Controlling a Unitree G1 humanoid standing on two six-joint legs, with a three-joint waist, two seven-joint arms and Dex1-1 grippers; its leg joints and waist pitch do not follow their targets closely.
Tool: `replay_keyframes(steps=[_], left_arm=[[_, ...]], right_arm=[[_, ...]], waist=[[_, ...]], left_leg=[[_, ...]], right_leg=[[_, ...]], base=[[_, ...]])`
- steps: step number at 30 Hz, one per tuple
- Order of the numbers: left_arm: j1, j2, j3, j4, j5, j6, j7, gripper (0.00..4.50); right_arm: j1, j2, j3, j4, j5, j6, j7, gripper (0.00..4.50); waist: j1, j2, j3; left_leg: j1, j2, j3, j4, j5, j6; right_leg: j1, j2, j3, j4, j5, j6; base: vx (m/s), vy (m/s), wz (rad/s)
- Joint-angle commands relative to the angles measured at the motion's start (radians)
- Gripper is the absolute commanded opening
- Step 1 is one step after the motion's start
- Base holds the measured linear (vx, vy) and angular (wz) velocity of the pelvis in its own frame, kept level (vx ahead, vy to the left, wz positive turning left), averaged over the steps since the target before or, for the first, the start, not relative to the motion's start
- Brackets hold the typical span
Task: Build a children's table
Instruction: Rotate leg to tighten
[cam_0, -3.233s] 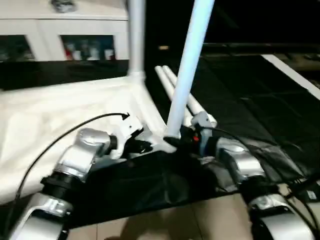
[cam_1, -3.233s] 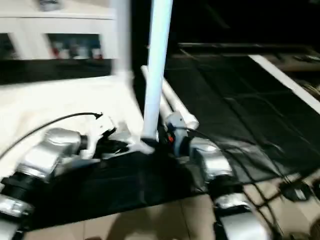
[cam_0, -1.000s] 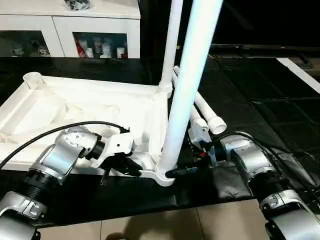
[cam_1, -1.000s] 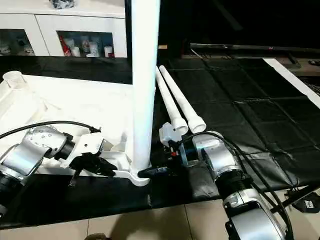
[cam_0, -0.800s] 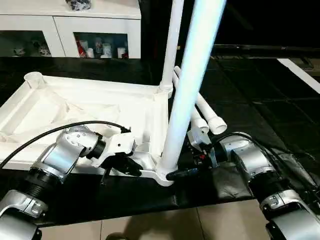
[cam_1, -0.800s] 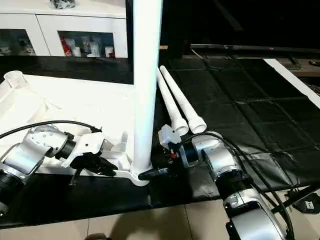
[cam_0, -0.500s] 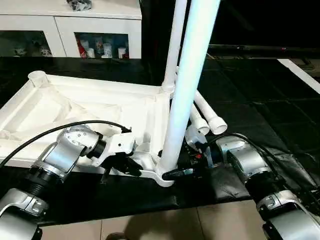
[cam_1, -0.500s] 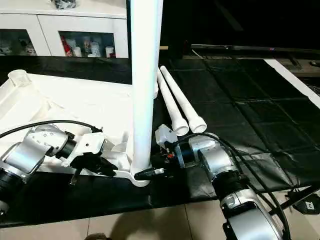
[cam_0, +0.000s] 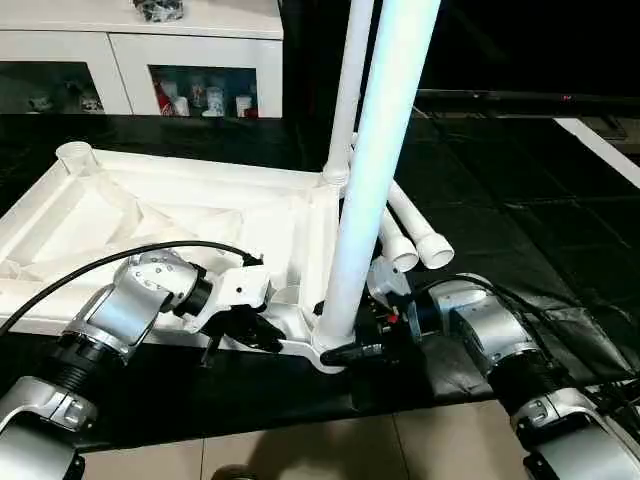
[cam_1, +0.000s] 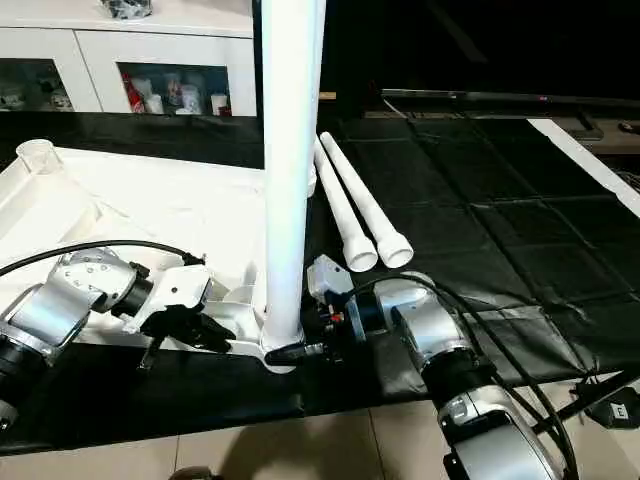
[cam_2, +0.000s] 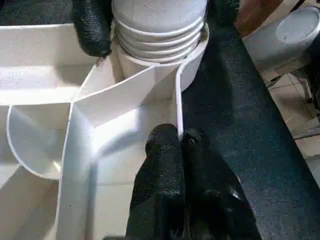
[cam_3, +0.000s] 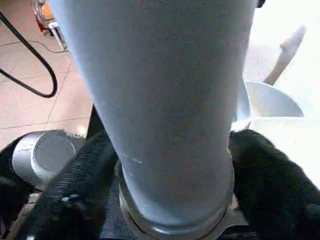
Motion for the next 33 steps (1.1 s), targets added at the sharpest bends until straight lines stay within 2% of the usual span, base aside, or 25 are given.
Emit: replay_keyframes(steps=[1,2,5,6,13,14,17,18,19,20,21,22,23,24,25,26,27,29,30,31,32,33], left_arm=[[-0.022,-0.006,-0.019,-0.002,0.012,-0.017,-0.014,0.00],[-0.022,-0.007,-0.019,-0.002,0.012,-0.017,-0.013,0.00],[-0.023,-0.007,-0.017,0.000,0.011,-0.015,-0.013,0.00],[-0.023,-0.007,-0.017,0.000,0.011,-0.015,-0.013,0.00],[-0.022,-0.012,-0.007,0.007,0.002,0.001,-0.005,0.00],[-0.020,-0.017,0.000,0.007,-0.004,0.017,0.004,0.00],[-0.022,-0.070,0.060,0.013,-0.038,0.126,0.111,0.00],[-0.022,-0.076,0.066,0.014,-0.041,0.137,0.124,0.00],[-0.024,-0.095,0.087,0.015,-0.049,0.165,0.166,0.00],[-0.025,-0.128,0.121,0.011,-0.056,0.219,0.247,0.00],[-0.026,-0.136,0.130,0.010,-0.057,0.235,0.270,0.00],[-0.026,-0.147,0.141,0.007,-0.058,0.254,0.298,0.00],[-0.027,-0.173,0.168,0.000,-0.064,0.304,0.357,0.00],[-0.027,-0.193,0.189,-0.008,-0.072,0.345,0.399,0.00],[-0.022,-0.227,0.221,-0.027,-0.077,0.407,0.469,0.00],[-0.020,-0.234,0.226,-0.032,-0.074,0.419,0.483,0.00],[-0.008,-0.260,0.238,-0.060,-0.065,0.456,0.525,0.00],[0.009,-0.299,0.246,-0.109,-0.044,0.506,0.583,0.00],[0.015,-0.318,0.248,-0.135,-0.040,0.536,0.606,0.00],[0.024,-0.338,0.245,-0.171,-0.041,0.568,0.616,0.00],[0.028,-0.347,0.242,-0.189,-0.042,0.584,0.618,0.00],[0.037,-0.358,0.224,-0.229,-0.043,0.613,0.620,0.00]], right_arm=[[0.005,-0.012,0.003,-0.013,-0.011,-0.002,0.004,3.45],[0.005,-0.011,0.002,-0.012,-0.011,-0.004,0.002,3.21],[0.005,-0.007,-0.003,-0.009,-0.006,-0.003,-0.002,3.07],[0.005,-0.007,-0.004,-0.009,-0.006,-0.004,-0.002,2.88],[0.015,-0.008,0.000,-0.018,0.001,0.004,0.006,2.78],[0.019,-0.007,-0.001,-0.022,0.005,0.010,0.004,2.78],[0.034,0.032,-0.034,-0.016,0.016,0.028,-0.098,2.77],[0.035,0.037,-0.037,-0.014,0.015,0.027,-0.112,2.77],[0.032,0.053,-0.046,0.002,0.006,0.029,-0.163,2.77],[0.022,0.086,-0.056,0.035,-0.017,0.042,-0.268,2.77],[0.019,0.095,-0.059,0.044,-0.021,0.044,-0.294,2.77],[0.016,0.106,-0.063,0.054,-0.027,0.047,-0.325,2.77],[0.008,0.134,-0.074,0.073,-0.028,0.067,-0.387,2.77],[-0.001,0.157,-0.086,0.090,-0.028,0.079,-0.439,2.77],[-0.028,0.207,-0.119,0.137,-0.015,0.106,-0.547,2.77],[-0.034,0.217,-0.127,0.147,-0.010,0.112,-0.569,2.77],[-0.058,0.257,-0.151,0.181,0.002,0.136,-0.650,2.77],[-0.089,0.306,-0.169,0.216,0.015,0.172,-0.727,2.77],[-0.101,0.322,-0.171,0.228,0.010,0.182,-0.752,2.77],[-0.113,0.334,-0.170,0.239,0.000,0.179,-0.774,2.77],[-0.119,0.339,-0.169,0.245,-0.005,0.175,-0.785,2.77],[-0.128,0.349,-0.173,0.256,-0.016,0.161,-0.802,2.77]], waist=[[-0.007,0.025,-0.068],[-0.008,0.024,-0.068],[-0.007,0.024,-0.068],[-0.007,0.024,-0.068],[-0.007,0.024,-0.068],[-0.006,0.027,-0.068],[-0.007,0.026,-0.067],[-0.012,0.026,-0.065],[-0.010,0.025,-0.066],[-0.015,0.023,-0.064],[-0.020,0.022,-0.065],[-0.020,0.022,-0.065],[-0.027,0.021,-0.065],[-0.038,0.020,-0.065],[-0.047,0.020,-0.069],[-0.051,0.022,-0.067],[-0.059,0.012,-0.067],[-0.066,0.015,-0.069],[-0.070,0.014,-0.070],[-0.071,0.012,-0.071],[-0.073,0.013,-0.072],[-0.074,0.011,-0.070]], left_leg=[[0.010,0.021,-0.003,-0.069,-0.259,-0.006],[0.010,0.022,-0.003,-0.069,-0.260,-0.006],[0.010,0.021,-0.003,-0.069,-0.258,-0.006],[0.010,0.021,-0.002,-0.069,-0.255,-0.005],[0.010,0.020,-0.002,-0.068,-0.254,-0.005],[0.011,0.021,-0.003,-0.069,-0.256,-0.005],[0.016,0.021,-0.002,-0.069,-0.277,-0.008],[0.012,0.021,-0.002,-0.070,-0.279,-0.012],[0.015,0.019,-0.004,-0.069,-0.285,-0.017],[0.009,0.016,-0.005,-0.070,-0.278,-0.020],[0.012,0.014,-0.008,-0.070,-0.280,-0.025],[0.012,0.014,-0.008,-0.070,-0.280,-0.025],[0.005,0.014,-0.009,-0.072,-0.273,-0.026],[0.008,0.014,-0.008,-0.070,-0.270,-0.032],[0.004,0.014,-0.009,-0.069,-0.254,-0.034],[0.003,0.014,-0.011,-0.071,-0.249,-0.033],[-0.002,0.012,-0.010,-0.070,-0.239,-0.027],[-0.006,0.011,-0.009,-0.068,-0.216,-0.022],[-0.003,0.013,-0.009,-0.067,-0.200,-0.020],[0.000,0.012,-0.004,-0.063,-0.191,-0.008],[-0.003,0.013,-0.005,-0.064,-0.177,-0.005],[-0.004,0.010,-0.002,-0.063,-0.165,0.006]], right_leg=[[0.049,-0.086,0.062,-0.088,-0.301,-0.155],[0.049,-0.086,0.062,-0.088,-0.299,-0.156],[0.049,-0.085,0.062,-0.087,-0.294,-0.157],[0.050,-0.085,0.063,-0.087,-0.292,-0.156],[0.050,-0.085,0.063,-0.087,-0.288,-0.157],[0.049,-0.085,0.062,-0.087,-0.289,-0.158],[0.047,-0.085,0.062,-0.090,-0.310,-0.161],[0.047,-0.086,0.063,-0.088,-0.316,-0.162],[0.047,-0.088,0.062,-0.094,-0.344,-0.153],[0.050,-0.088,0.061,-0.095,-0.365,-0.142],[0.050,-0.089,0.058,-0.099,-0.395,-0.128],[0.050,-0.089,0.058,-0.099,-0.395,-0.128],[0.053,-0.089,0.057,-0.098,-0.398,-0.122],[0.050,-0.089,0.058,-0.098,-0.393,-0.126],[0.053,-0.090,0.059,-0.093,-0.370,-0.137],[0.053,-0.089,0.058,-0.093,-0.362,-0.142],[0.056,-0.086,0.057,-0.094,-0.350,-0.138],[0.058,-0.088,0.059,-0.090,-0.324,-0.142],[0.057,-0.087,0.059,-0.085,-0.293,-0.154],[0.054,-0.084,0.061,-0.087,-0.268,-0.160],[0.058,-0.086,0.062,-0.082,-0.244,-0.167],[0.055,-0.081,0.061,-0.084,-0.224,-0.167]], base=[[0.000,0.000,0.00],[0.000,0.000,0.00],[0.000,0.000,0.00],[0.000,0.000,0.00],[0.000,0.000,0.00],[0.000,0.000,0.00],[0.000,0.000,0.00],[0.000,0.000,0.00],[0.000,0.000,0.00],[0.000,0.000,0.00],[0.000,0.000,0.00],[0.000,0.000,0.00],[0.000,0.000,0.00],[0.000,0.000,0.00],[0.000,0.000,0.00],[0.000,0.000,0.00],[0.000,0.000,0.00],[0.000,0.000,0.00],[0.000,0.000,0.00],[0.000,0.000,0.00],[0.000,0.000,0.00],[0.000,0.000,0.00]])
